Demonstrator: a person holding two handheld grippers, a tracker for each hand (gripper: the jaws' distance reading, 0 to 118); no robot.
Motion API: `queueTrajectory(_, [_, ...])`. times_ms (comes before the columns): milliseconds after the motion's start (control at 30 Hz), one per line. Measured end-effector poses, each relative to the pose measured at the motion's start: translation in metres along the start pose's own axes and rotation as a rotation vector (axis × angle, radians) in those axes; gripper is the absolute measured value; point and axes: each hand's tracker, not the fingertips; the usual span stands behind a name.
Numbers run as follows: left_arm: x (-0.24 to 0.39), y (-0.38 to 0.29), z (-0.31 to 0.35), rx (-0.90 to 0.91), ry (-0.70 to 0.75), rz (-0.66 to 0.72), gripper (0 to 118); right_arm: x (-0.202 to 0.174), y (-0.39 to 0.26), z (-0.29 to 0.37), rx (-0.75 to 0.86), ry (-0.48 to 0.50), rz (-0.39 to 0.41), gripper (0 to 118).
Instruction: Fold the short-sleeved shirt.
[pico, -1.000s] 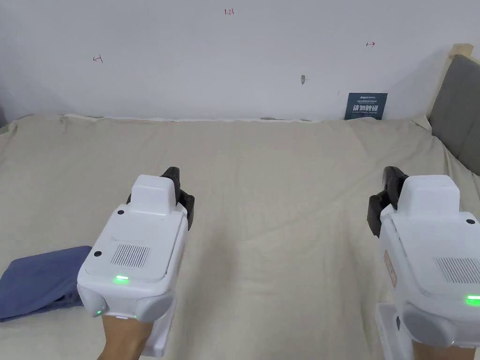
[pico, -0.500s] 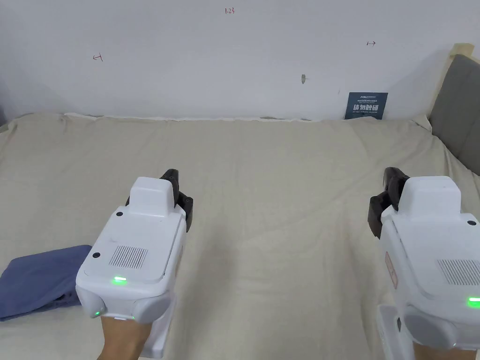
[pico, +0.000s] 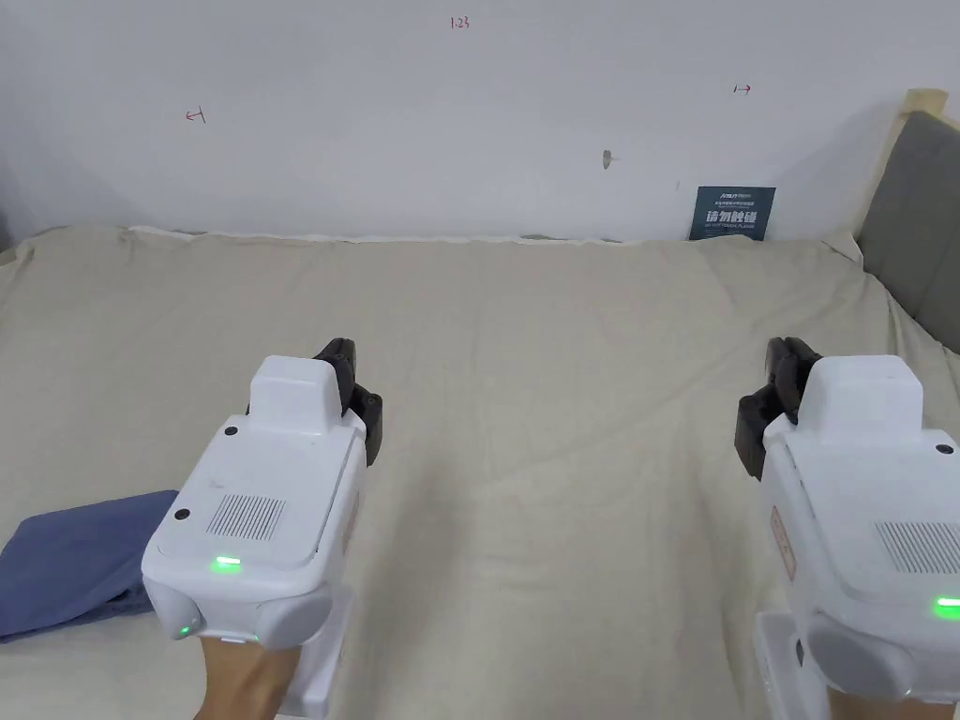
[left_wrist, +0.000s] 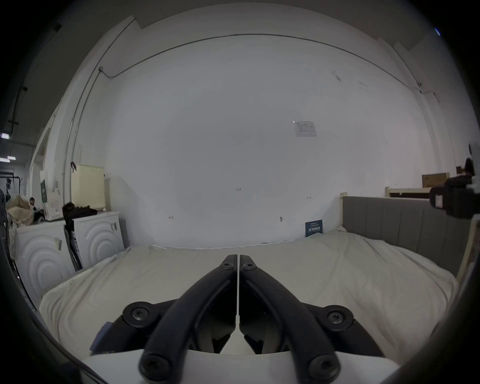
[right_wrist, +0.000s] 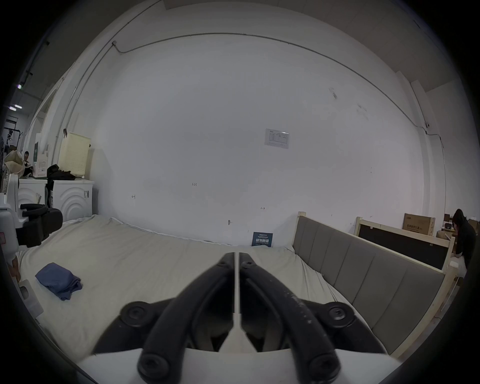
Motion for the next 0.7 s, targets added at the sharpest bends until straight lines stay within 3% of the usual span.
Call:
queueTrajectory(33, [-0.0013, 0.0004, 0.0003, 0.001, 0.003, 0.015, 10, -0.0003, -0.0001, -0.0004, -0.001, 0.005, -0.001, 21])
queueTrajectory(67, [-0.0023, 0.0003, 0.0006, 0.005, 0.005, 0.027, 32, -0.0004, -0.0003, -0.0009, -0.004, 0.011, -0.002, 36])
queueTrajectory(133, [-0.0043, 0.0003, -0.0008, 0.002, 0.002, 0.036, 87, -0.001, -0.0007, -0.001, -0.005, 0.01, -0.009, 67])
queueTrajectory(167, [-0.0056, 0.0007, -0.003, -0.011, -0.007, 0.043, 114, -0.0013, -0.001, -0.0016, -0.006, 0.009, -0.012, 89])
queueTrajectory(233, [-0.0062, -0.0003, -0.0034, -0.013, -0.013, 0.054, 118, -0.0021, -0.0015, -0.004, -0.012, 0.005, -0.015, 118])
queueTrajectory(700, [-0.0024, -0.0004, 0.0026, 0.012, 0.025, 0.022, 118, -0.0015, -0.0074, -0.0016, -0.009, -0.003, -0.035, 118])
